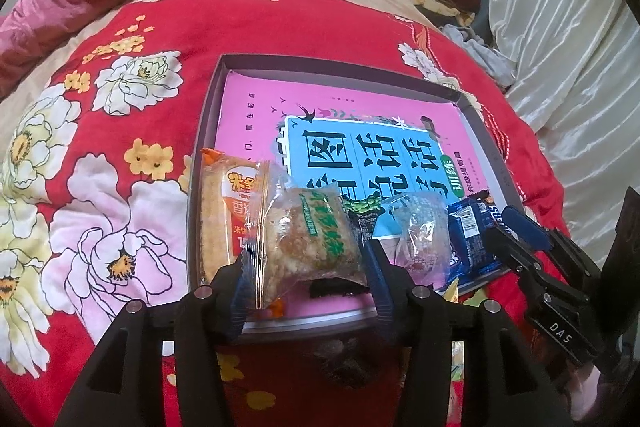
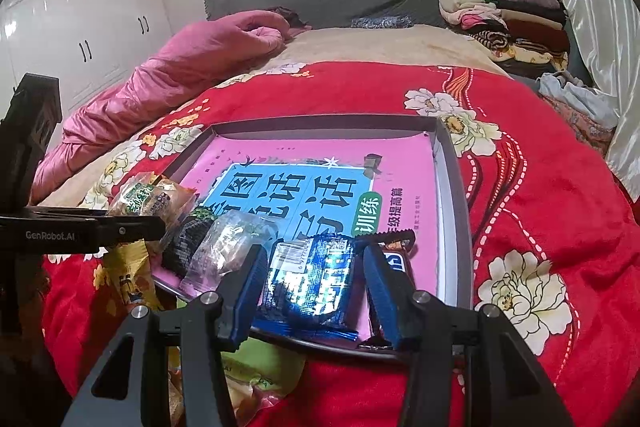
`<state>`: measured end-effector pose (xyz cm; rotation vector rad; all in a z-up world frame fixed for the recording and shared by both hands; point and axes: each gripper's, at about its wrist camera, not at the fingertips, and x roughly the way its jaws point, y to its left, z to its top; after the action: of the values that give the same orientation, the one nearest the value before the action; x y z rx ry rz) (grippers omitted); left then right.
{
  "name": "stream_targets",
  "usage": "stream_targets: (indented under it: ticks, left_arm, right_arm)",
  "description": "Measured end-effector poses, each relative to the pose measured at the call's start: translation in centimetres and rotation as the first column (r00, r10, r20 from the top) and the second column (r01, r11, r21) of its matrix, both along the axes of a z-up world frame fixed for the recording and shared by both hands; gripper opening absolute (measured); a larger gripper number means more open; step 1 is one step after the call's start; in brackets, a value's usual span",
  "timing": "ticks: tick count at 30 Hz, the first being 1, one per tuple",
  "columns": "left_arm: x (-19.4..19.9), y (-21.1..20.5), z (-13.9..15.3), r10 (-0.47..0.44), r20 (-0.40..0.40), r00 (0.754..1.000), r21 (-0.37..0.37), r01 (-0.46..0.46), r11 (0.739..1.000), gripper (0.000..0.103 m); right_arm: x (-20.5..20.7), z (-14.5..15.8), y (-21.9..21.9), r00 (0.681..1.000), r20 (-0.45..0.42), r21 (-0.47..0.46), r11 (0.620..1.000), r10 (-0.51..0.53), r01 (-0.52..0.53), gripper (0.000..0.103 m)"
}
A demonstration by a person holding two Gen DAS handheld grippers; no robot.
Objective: Organize snacks
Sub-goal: 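Lower and open the left tool into the tray while the right tool releases the blue packet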
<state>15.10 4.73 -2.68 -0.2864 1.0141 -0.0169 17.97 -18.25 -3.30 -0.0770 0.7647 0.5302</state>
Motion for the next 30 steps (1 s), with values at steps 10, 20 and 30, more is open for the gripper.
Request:
stream_targets:
  ticks: [10, 20, 30]
  left_arm:
    - [-0.2, 0.1, 0.5, 0.002, 0.010, 1.000, 0.011, -0.002, 1.000, 0.065]
    - [-0.7, 0.2, 1.2, 0.005, 0.027, 1.000, 0.010, -0.006, 1.000, 0.077]
    - [-1.2, 0.5, 2.6, 0.014, 0.054, 0.998, -0.020, -0.013, 1.000, 0.078]
  right_arm:
    - [-0.2, 0.3, 0.0, 1.000, 0.010, 0.003, 1.000, -0.005, 0.005, 0.054]
    - [-0.3, 0.5, -0.2, 1.000, 0.019, 0.010, 1.000, -0.007, 0.007, 0.059]
    - [-0.8, 1.5, -0.5, 0.999, 0.048, 0.051, 0.999, -0.005, 0.003, 0.067]
